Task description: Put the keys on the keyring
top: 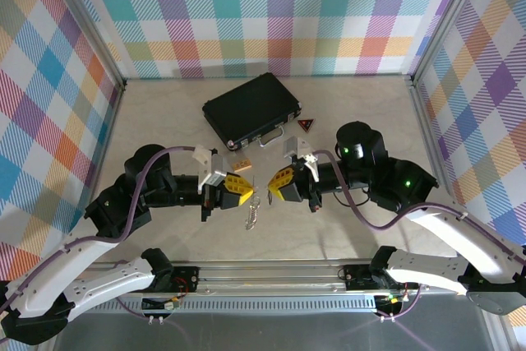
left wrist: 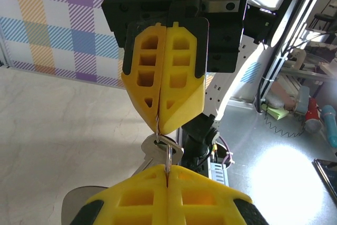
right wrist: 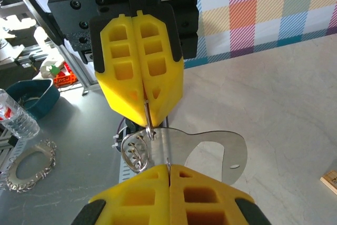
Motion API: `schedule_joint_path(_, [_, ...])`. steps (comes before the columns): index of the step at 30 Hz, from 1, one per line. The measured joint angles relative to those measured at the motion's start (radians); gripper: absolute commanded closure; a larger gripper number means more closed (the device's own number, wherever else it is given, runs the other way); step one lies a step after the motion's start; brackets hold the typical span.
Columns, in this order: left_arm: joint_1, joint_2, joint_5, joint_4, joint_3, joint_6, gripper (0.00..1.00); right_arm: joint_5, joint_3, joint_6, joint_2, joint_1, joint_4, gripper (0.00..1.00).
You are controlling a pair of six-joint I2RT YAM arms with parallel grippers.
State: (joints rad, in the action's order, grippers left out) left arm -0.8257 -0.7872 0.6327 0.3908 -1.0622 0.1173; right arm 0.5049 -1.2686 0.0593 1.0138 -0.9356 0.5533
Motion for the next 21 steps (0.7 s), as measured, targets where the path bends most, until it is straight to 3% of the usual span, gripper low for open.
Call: schedule_joint_path(21, [0.0,-0.03,-0.067,-0.049,0.013,-0.027,1.0,-0.074,0.065,-0.023,-0.024,0.0,-0.097,1.0])
